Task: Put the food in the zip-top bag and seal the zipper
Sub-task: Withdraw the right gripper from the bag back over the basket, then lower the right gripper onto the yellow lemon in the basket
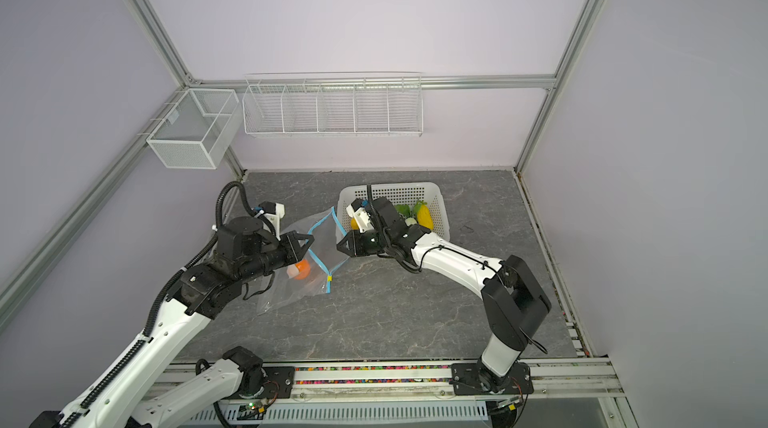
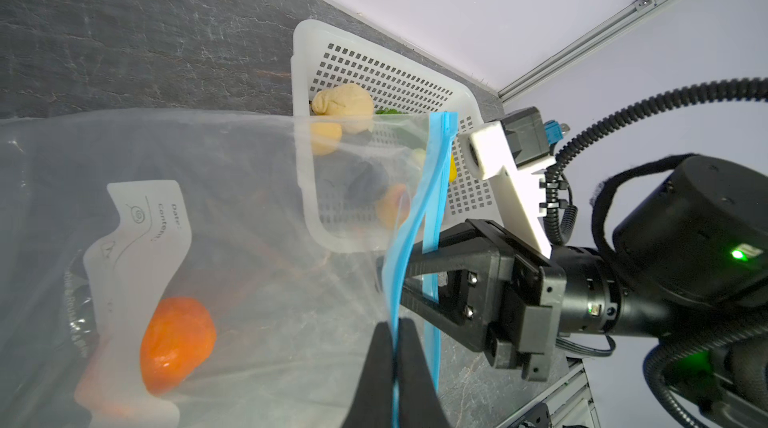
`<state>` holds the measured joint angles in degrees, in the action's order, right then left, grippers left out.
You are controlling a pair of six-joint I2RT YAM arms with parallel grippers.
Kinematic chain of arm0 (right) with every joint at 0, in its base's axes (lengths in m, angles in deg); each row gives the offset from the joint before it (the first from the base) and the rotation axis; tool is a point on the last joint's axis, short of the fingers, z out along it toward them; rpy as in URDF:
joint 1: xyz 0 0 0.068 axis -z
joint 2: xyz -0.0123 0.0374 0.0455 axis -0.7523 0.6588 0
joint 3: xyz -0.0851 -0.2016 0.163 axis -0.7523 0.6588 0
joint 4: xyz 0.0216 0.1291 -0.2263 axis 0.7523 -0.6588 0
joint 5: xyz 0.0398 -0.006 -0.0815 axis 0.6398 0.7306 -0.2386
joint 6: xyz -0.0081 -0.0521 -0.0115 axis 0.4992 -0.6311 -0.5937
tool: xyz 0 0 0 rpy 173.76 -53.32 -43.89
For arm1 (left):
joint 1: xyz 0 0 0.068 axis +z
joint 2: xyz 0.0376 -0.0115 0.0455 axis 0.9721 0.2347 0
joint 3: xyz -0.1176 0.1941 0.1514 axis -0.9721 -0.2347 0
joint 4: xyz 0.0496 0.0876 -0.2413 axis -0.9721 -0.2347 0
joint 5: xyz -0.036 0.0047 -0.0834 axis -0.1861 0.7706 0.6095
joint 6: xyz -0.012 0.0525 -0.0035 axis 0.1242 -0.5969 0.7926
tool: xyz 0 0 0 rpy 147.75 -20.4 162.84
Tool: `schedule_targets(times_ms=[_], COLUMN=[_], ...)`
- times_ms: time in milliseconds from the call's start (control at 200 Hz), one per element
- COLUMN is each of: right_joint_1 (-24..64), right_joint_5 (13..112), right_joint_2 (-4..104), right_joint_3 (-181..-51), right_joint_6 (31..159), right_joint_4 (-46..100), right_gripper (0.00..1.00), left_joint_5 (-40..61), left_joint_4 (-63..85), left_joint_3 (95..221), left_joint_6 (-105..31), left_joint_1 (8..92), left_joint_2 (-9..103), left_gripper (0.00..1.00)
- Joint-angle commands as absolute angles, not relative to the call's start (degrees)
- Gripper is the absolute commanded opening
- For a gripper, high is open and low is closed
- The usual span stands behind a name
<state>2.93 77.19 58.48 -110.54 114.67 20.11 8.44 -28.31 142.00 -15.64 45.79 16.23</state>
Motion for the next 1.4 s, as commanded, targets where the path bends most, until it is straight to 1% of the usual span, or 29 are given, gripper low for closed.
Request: schedule_targets(times_ms=[0, 150, 355, 435, 700, 955, 1099, 1394], right_joint_1=[2.52, 2.48, 2.51, 2.63, 3.43, 5.44, 7.32, 9.22], right_joint_5=[76.84, 76.27, 76.04, 76.0, 74.71, 68.14, 64.93, 60.78], right_joint_2=[59.7, 59.88, 60.06, 59.51, 55.25, 49.6, 51.19, 58.53], right_joint_3=[-111.04, -110.72, -110.04, -109.43, -107.83, -107.24, -109.54, -115.53], right_joint_6=[114.66, 114.46, 114.03, 114.02, 112.0, 105.28, 102.0, 99.68], right_joint_4=[20.33, 20.53, 20.35, 20.44, 17.59, 9.69, 5.25, 4.29], right_gripper=[0.18, 0.19, 0.21, 0.24, 0.41, 0.47, 0.48, 0.49], left_joint_5=[6.72, 7.75, 9.77, 10.14, 10.97, 11.72, 11.86, 12.5], left_joint_4=[-31.2, -30.04, -26.03, -24.61, -20.57, -15.71, -14.91, -14.57], left_joint_3=[145.02, 144.04, 138.93, 137.28, 132.53, 128.55, 128.04, 126.05], left_joint_6=[-19.14, -18.58, -16.15, -15.94, -14.83, -12.24, -12.01, -11.73], left_joint_1=[46.53, 46.63, 46.63, 46.63, 46.63, 47.05, 47.55, 49.09], left_joint_2=[16.81, 17.37, 17.16, 17.59, 18.24, 18.69, 19.09, 16.34], left_gripper=[0.0, 0.0, 0.0, 0.0, 0.0, 0.0, 0.0, 0.0])
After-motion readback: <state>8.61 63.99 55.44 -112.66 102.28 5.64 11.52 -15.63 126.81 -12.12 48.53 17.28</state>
